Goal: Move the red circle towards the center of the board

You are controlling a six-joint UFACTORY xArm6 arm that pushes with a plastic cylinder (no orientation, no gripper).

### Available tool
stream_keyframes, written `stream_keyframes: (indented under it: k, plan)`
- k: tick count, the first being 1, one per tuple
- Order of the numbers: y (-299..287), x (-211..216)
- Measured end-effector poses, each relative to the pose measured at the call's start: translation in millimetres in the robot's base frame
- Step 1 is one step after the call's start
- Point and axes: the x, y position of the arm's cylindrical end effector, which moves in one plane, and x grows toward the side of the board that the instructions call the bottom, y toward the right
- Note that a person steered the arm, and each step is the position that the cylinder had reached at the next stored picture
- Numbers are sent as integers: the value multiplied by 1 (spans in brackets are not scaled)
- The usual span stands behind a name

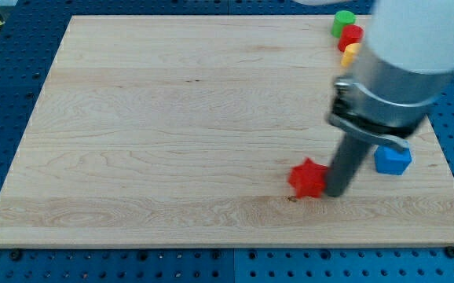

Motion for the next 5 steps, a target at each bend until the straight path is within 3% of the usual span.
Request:
stream_keyframes:
  k: [1,3,5]
  plan:
    - [-20,-2]
    - [162,36]
    - [225,24]
